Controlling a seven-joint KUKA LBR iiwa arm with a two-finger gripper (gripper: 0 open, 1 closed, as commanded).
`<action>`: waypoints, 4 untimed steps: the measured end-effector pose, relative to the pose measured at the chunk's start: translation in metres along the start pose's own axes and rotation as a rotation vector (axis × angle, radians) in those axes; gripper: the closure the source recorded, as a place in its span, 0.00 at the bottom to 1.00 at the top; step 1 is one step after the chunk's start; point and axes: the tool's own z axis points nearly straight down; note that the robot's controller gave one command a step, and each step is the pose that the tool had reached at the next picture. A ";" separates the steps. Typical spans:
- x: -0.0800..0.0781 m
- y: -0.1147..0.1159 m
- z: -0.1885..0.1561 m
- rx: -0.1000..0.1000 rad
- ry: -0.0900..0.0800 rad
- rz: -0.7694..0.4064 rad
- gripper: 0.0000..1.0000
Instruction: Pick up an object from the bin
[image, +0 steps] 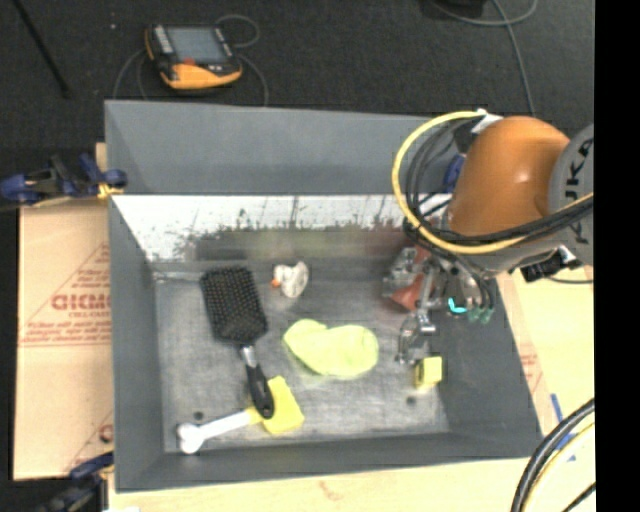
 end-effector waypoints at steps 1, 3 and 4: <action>-0.002 0.000 -0.004 0.001 -0.008 -0.002 0.00; -0.001 0.053 0.051 -0.003 -0.004 0.132 0.00; 0.020 0.074 0.060 -0.002 -0.003 0.127 0.00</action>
Offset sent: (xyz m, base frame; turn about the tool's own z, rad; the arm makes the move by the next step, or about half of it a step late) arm -0.0136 0.0628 -0.1354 0.1180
